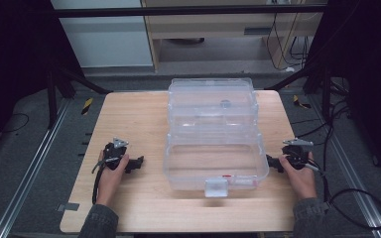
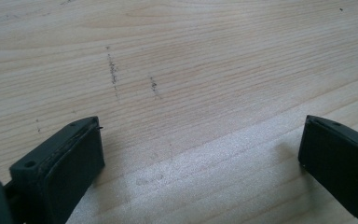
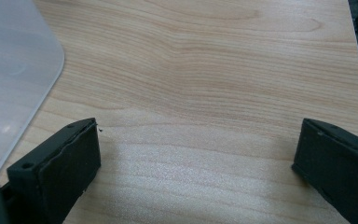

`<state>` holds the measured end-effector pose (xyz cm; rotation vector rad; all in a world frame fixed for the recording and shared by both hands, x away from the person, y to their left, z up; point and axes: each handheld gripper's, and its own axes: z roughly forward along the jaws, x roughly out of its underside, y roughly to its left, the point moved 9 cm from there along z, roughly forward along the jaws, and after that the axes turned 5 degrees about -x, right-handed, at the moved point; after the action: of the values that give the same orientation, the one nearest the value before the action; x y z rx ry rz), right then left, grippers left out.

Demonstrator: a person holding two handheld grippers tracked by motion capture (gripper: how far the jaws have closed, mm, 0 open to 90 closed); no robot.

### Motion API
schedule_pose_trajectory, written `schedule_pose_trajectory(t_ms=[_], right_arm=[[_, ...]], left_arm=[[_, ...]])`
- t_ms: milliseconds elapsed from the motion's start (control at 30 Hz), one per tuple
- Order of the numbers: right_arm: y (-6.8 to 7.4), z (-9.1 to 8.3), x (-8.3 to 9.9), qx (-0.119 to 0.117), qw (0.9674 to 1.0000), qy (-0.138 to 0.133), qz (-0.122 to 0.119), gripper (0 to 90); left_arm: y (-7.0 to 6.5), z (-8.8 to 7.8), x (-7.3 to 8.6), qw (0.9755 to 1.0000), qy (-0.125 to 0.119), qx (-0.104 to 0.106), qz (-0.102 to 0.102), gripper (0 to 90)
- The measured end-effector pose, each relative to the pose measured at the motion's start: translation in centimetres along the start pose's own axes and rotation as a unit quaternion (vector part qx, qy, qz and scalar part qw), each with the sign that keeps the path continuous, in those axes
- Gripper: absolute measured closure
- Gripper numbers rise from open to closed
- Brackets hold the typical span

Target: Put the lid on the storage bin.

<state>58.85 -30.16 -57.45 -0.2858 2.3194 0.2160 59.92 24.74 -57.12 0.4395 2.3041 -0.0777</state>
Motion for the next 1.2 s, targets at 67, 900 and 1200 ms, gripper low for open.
schedule_pose_trajectory(t_ms=[67, 900, 1200], right_arm=[[0.0, 0.0, 0.0, 0.0, 1.0, 0.0, 0.0, 0.5], [-0.4, -1.1, -0.2, 0.011, 0.999, -0.013, -0.041, 9.5], [-0.2, -7.3, -5.0, 0.068, 0.9908, -0.059, -0.101, 10.8]], left_arm=[[0.0, 0.0, 0.0, 1.0, 0.0, 0.002, 0.002, 0.0], [0.0, -4.1, -3.2, 0.9972, -0.067, 0.015, 0.03, 3.4], [-2.1, -6.9, -5.6, 0.9927, -0.083, 0.034, 0.081, 3.0]])
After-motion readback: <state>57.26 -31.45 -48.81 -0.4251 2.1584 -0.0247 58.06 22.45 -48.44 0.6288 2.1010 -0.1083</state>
